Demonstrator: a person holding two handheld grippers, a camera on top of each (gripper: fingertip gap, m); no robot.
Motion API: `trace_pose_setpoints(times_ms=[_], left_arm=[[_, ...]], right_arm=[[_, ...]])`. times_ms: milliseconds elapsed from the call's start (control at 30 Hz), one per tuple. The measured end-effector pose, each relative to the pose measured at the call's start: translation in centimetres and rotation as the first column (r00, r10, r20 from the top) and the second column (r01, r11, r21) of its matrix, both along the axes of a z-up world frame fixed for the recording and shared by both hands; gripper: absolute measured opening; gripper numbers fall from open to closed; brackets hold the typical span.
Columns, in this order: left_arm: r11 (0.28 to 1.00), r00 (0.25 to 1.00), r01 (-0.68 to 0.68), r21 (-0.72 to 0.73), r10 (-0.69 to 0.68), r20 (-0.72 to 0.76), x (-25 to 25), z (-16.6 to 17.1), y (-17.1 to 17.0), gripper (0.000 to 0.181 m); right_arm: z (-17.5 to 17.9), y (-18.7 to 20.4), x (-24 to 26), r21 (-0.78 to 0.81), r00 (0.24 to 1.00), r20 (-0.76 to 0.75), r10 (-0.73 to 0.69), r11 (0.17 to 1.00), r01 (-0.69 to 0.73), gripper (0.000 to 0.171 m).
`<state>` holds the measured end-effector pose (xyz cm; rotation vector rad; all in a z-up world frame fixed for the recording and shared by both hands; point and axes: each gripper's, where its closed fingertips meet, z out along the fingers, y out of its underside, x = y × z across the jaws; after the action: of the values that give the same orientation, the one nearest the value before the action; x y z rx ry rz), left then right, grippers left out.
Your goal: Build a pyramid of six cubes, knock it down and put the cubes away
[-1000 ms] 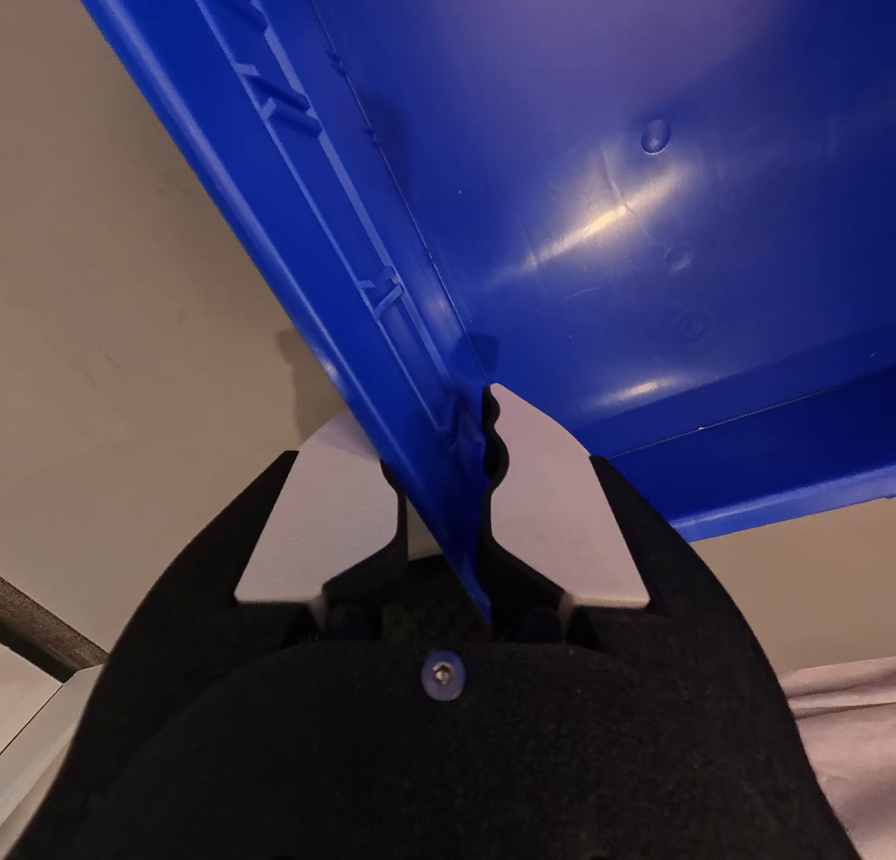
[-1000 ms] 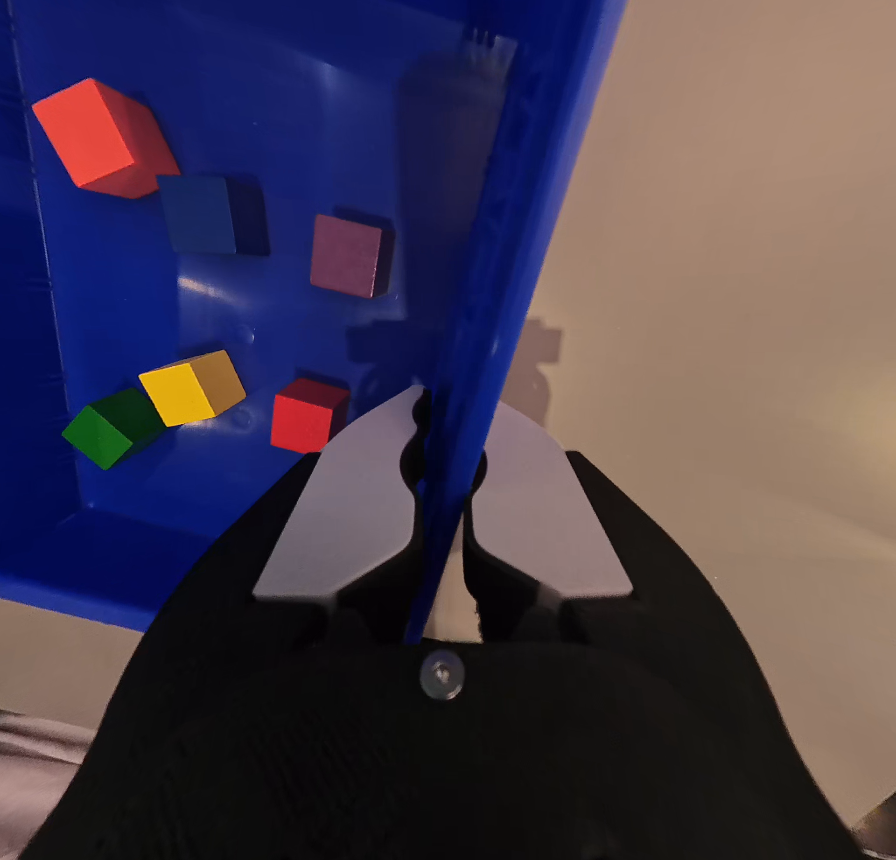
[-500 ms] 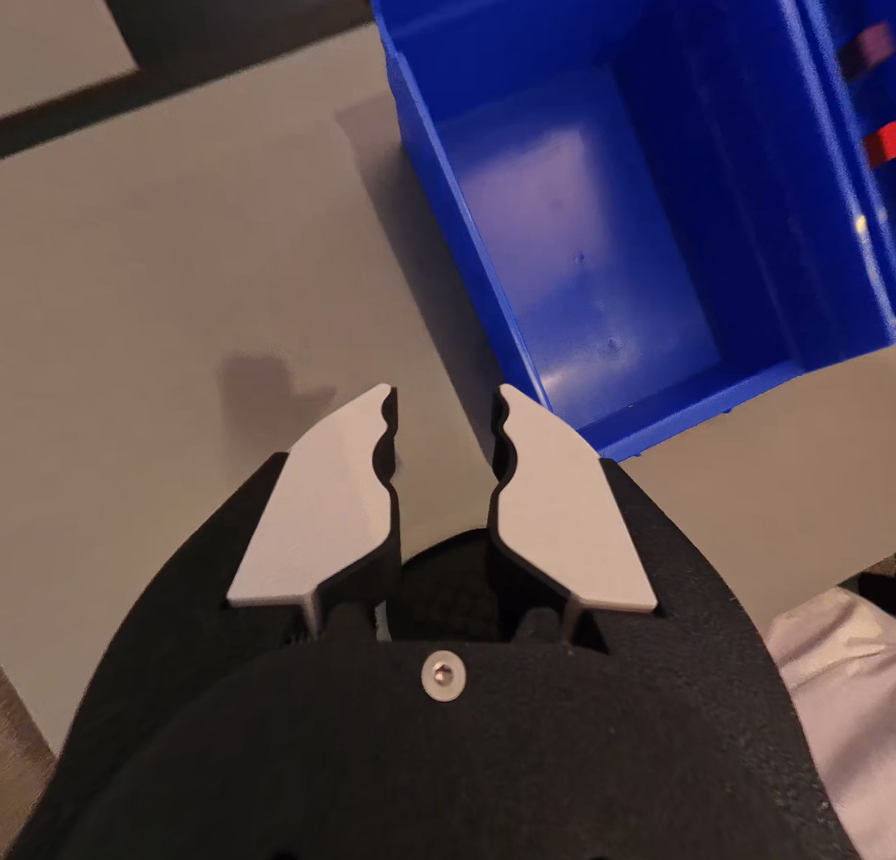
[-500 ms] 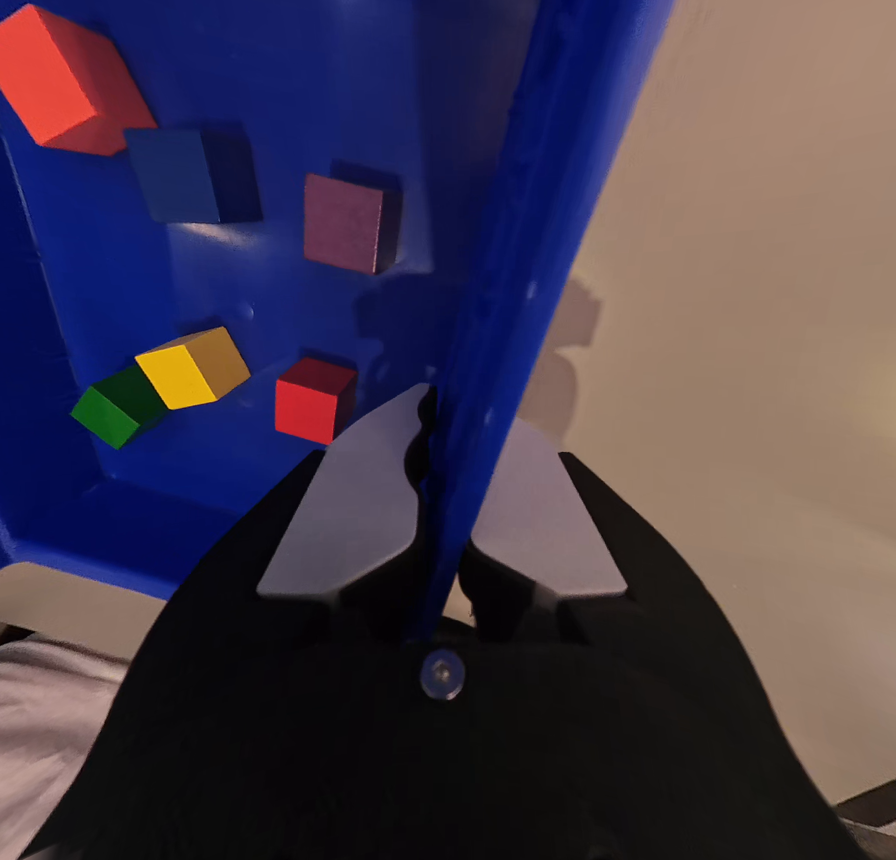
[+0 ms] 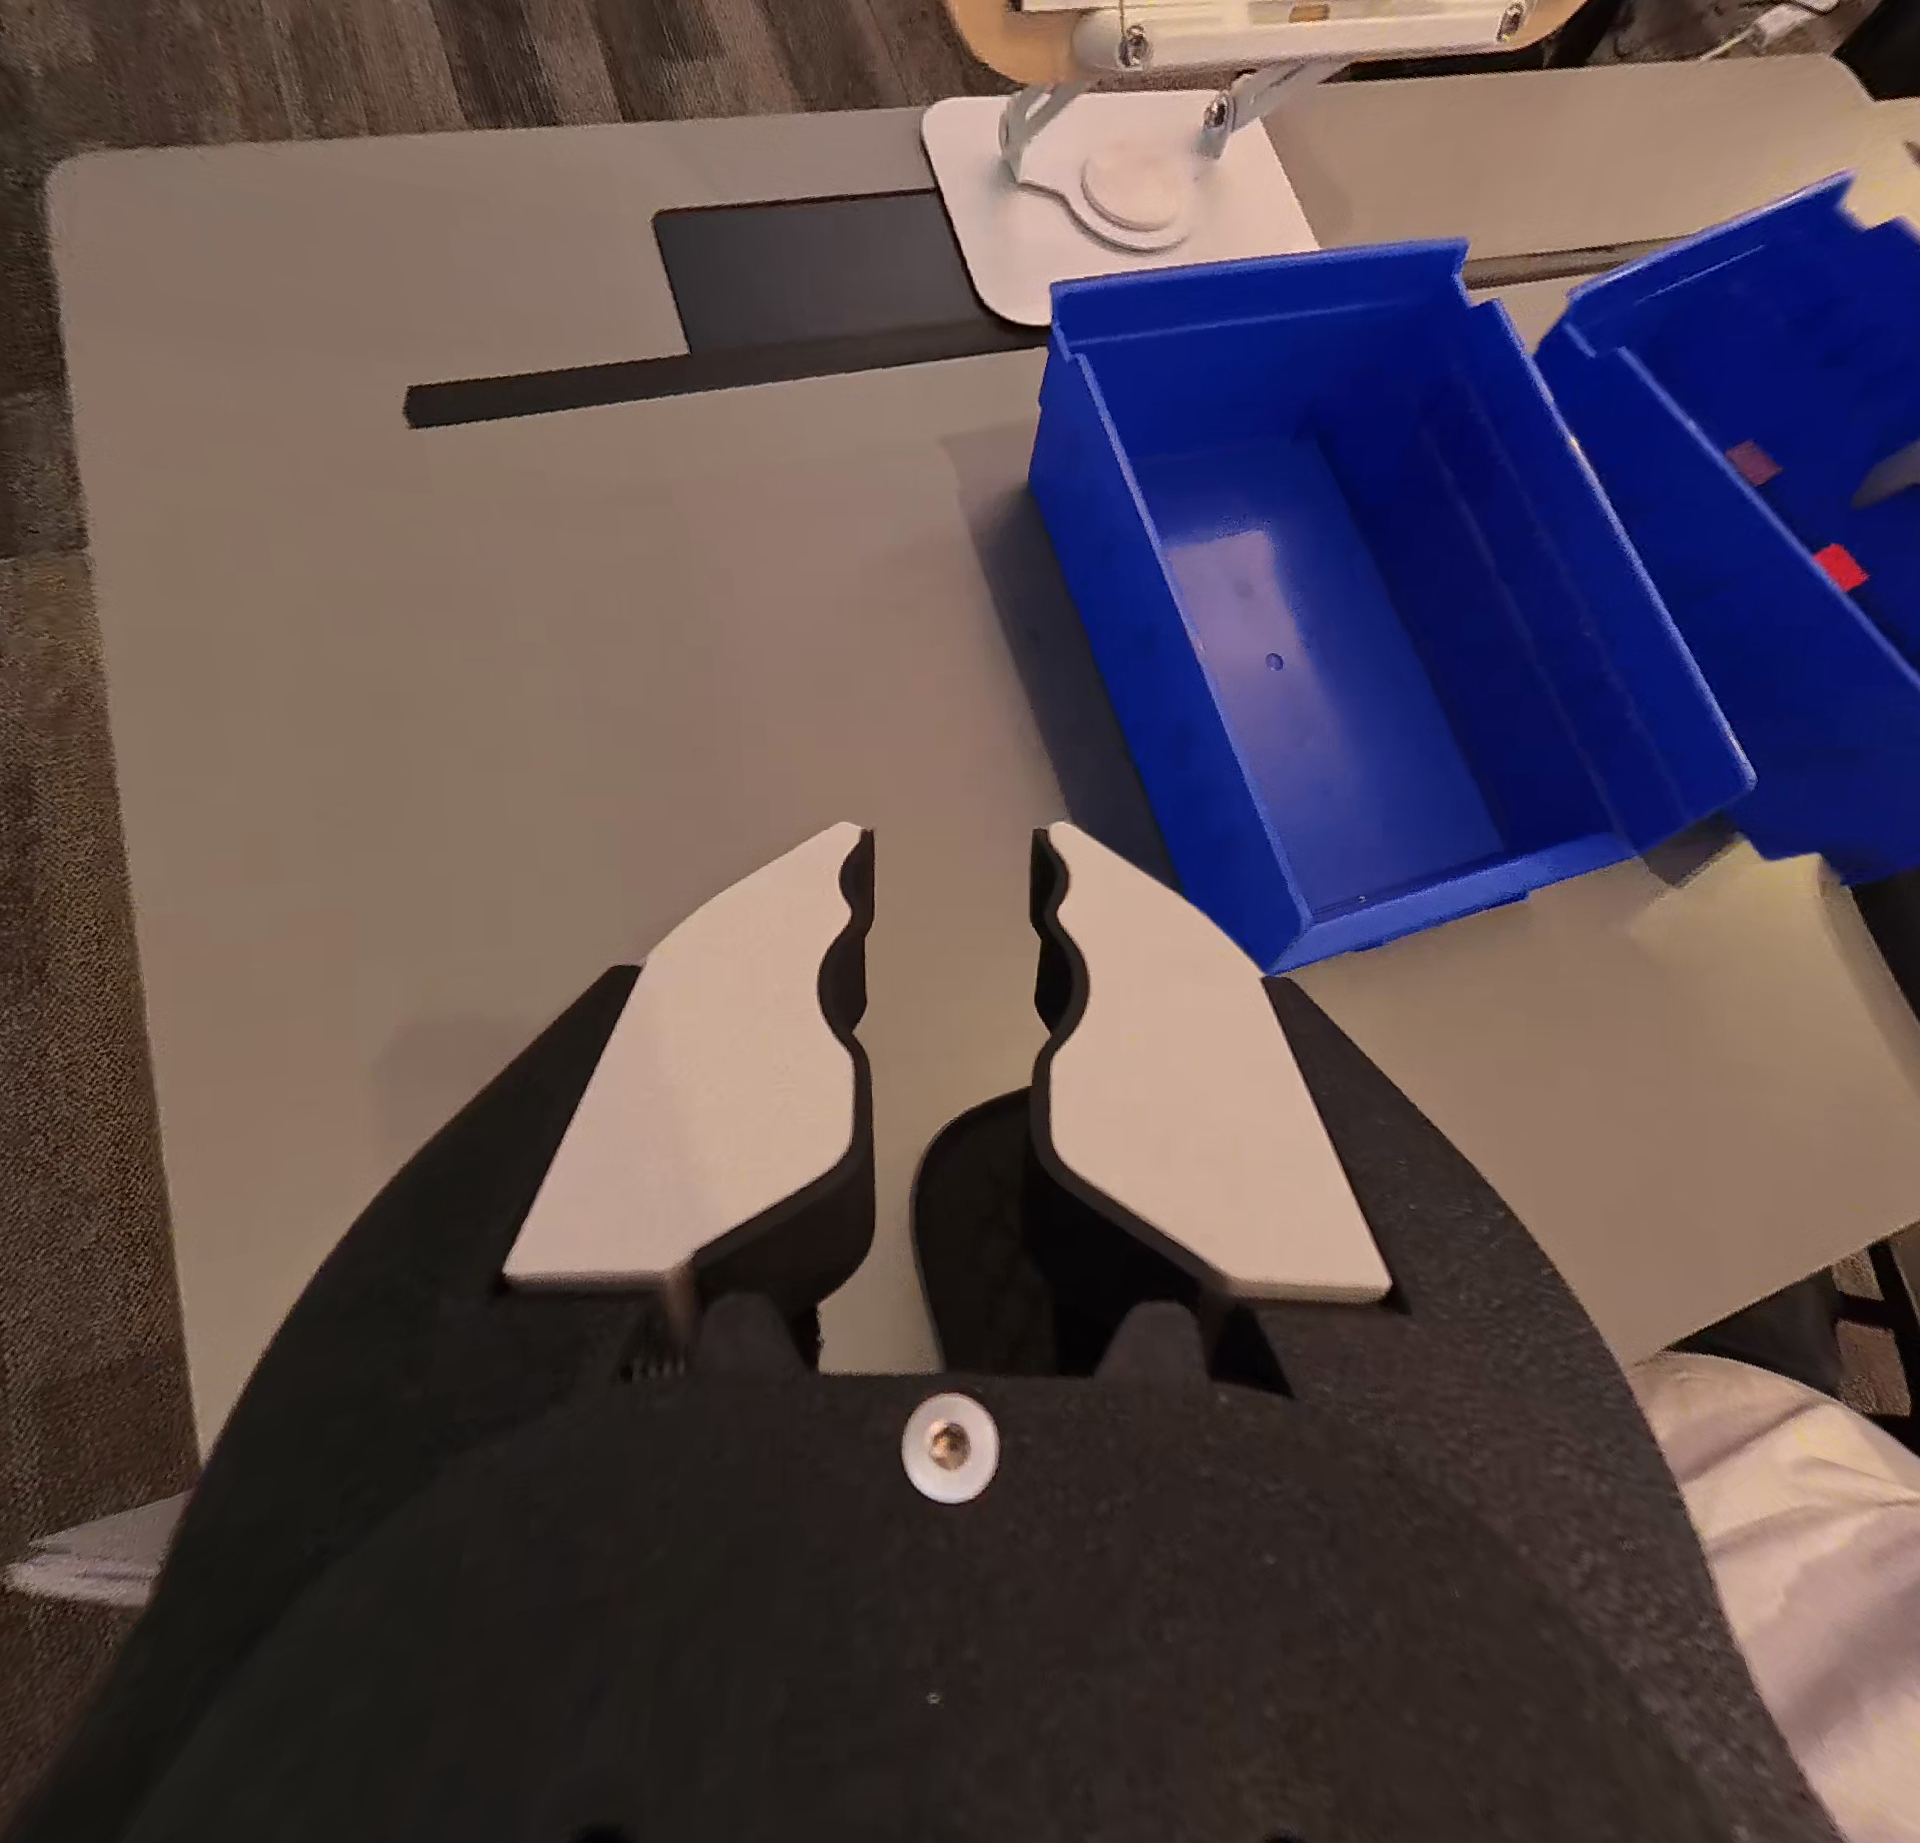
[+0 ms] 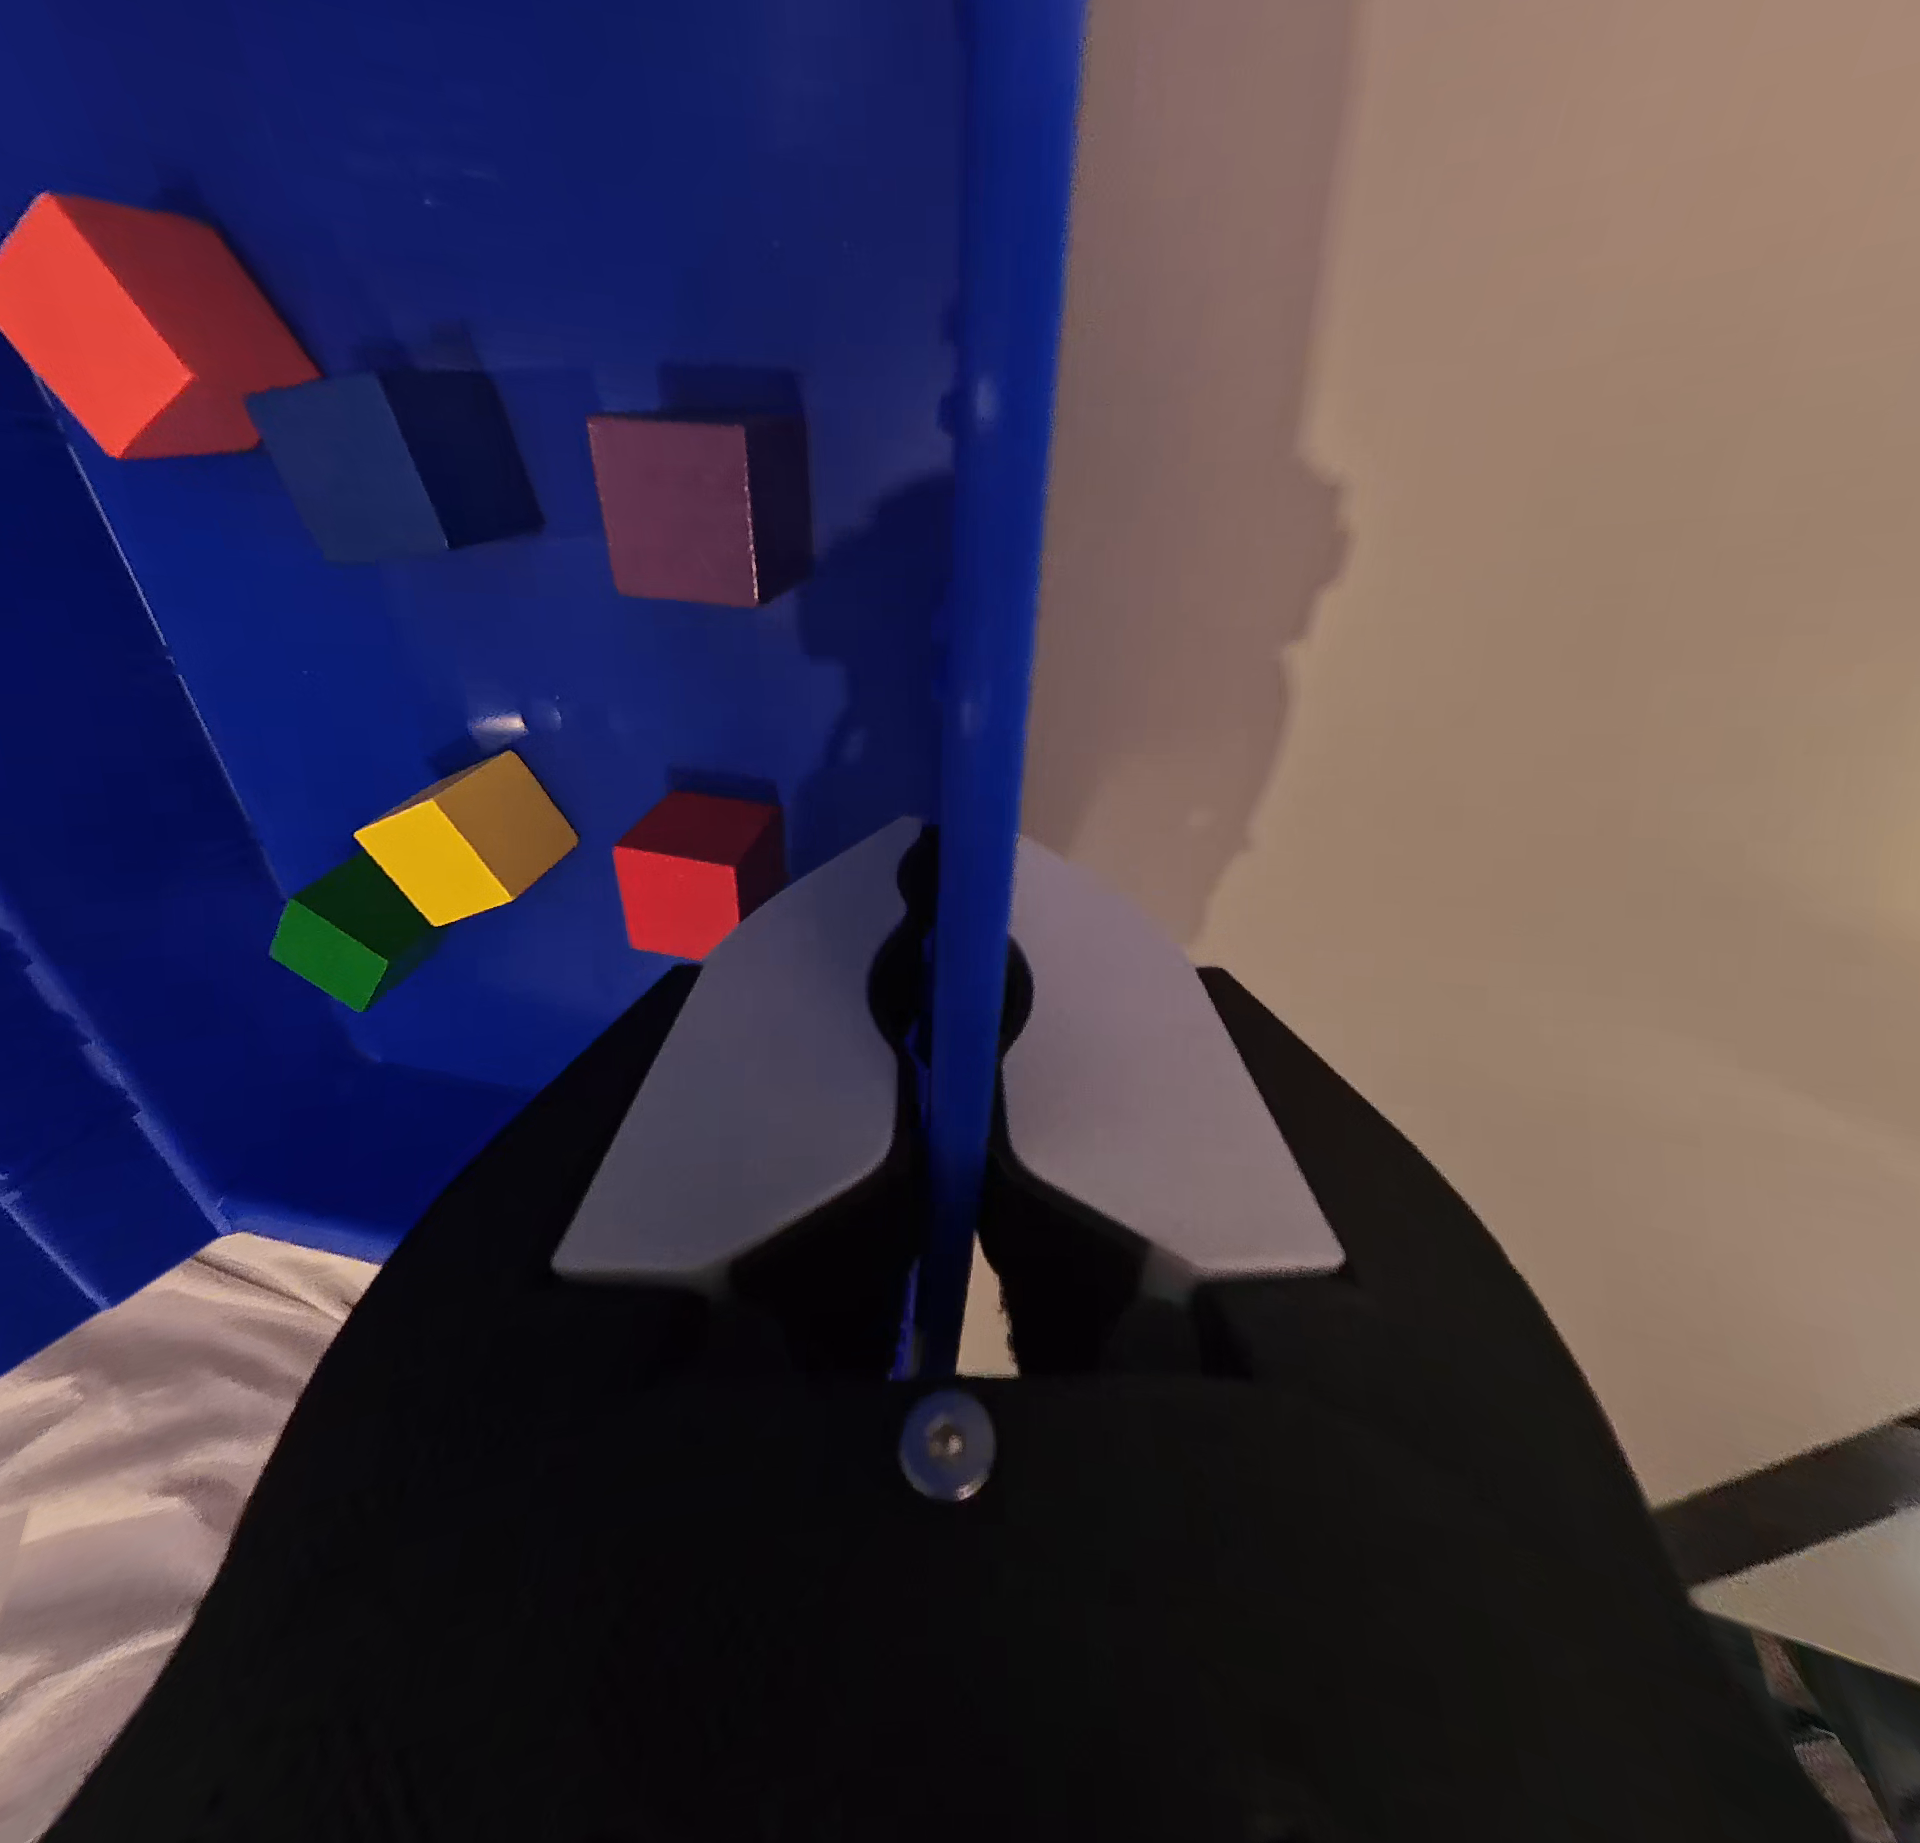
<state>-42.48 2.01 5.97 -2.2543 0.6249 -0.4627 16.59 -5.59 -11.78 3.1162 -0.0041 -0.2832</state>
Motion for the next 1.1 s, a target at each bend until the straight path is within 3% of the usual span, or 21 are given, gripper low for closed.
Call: trace_pose_setpoints(times_ms=[233,367,467,667,833,1100], left_arm=[[0.993,0.994,-0.108,0.042,0.107,0.024,-3.5,0.9,-0.5,0.029],[0.980,0.981,-0.192,0.050,0.191,0.038,-5.7,1.1,-0.5,0.029],[0.970,0.970,-0.242,0.038,0.241,0.036,-7.2,0.7,-0.5,0.030],[0.927,0.927,-0.373,0.029,0.370,0.065,-11.4,0.4,-0.3,0.035],[0.885,0.881,-0.462,0.062,0.450,0.146,-14.3,1.4,-0.6,0.036],[0.873,0.870,-0.474,0.114,0.444,0.213,-15.6,2.6,-2.0,0.038]], right_arm=[[9.7,0.0,-0.7,0.034,0.997,0.074,-0.008,0.999,0.006,0.007],[15.3,2.8,-5.6,0.078,0.994,0.094,0.057,0.995,-0.065,0.007],[17.4,6.1,-11.7,0.115,0.987,0.079,0.140,0.982,-0.149,0.007],[17.2,13.1,-27.0,0.192,0.951,-0.044,0.305,0.937,-0.291,0.006],[15.9,16.6,-39.0,0.226,0.907,-0.156,0.392,0.908,-0.354,0.007],[12.0,19.2,-48.7,0.180,0.897,-0.122,0.426,0.898,-0.402,0.007]])
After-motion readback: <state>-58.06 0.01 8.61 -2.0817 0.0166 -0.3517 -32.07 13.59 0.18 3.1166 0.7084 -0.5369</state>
